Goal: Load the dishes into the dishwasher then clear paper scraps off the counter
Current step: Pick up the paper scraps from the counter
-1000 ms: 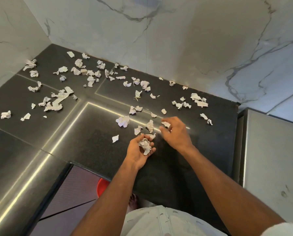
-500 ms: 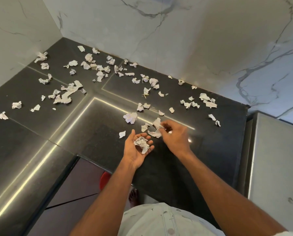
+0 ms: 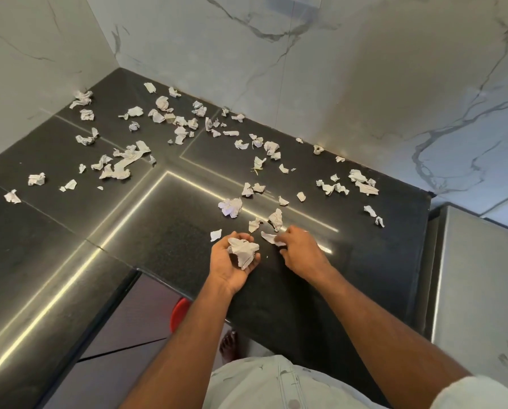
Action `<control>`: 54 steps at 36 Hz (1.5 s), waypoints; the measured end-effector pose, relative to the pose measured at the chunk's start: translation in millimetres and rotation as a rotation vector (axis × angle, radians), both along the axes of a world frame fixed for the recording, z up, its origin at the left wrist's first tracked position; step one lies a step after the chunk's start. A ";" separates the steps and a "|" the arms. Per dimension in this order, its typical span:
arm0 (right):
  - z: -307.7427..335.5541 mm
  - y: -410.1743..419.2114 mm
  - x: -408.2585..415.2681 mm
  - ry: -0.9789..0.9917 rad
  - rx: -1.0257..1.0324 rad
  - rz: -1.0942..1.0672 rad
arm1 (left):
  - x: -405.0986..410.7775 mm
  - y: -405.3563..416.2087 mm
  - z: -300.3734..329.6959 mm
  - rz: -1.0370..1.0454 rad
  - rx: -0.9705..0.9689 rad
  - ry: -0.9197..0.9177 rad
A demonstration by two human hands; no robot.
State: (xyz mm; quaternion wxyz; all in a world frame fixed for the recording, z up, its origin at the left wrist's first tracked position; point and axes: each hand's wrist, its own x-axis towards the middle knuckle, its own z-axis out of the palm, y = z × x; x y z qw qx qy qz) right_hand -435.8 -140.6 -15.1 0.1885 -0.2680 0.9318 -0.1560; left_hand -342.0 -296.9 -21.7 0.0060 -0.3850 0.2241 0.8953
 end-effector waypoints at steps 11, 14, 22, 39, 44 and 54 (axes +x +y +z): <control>38.6 -40.1 52.3 0.094 -0.607 -0.149 | 14.3 -18.1 -3.3 0.163 0.071 -0.039; 31.2 -56.9 66.0 0.079 -0.509 0.023 | 16.8 -19.4 -3.6 0.218 0.113 -0.024; 19.4 -89.8 71.1 0.157 -0.166 0.221 | 36.2 -24.0 -14.4 0.175 -0.065 -0.135; 4.8 -133.5 30.2 -0.017 -0.223 0.172 | 37.4 -88.9 -9.8 0.330 -0.203 -0.254; -8.3 -127.2 28.3 0.118 0.028 0.385 | 26.5 -86.5 -5.4 0.311 -0.207 -0.248; 27.5 -116.0 27.6 -0.204 -0.655 -0.326 | -6.8 -73.3 -1.9 0.265 -0.209 -0.248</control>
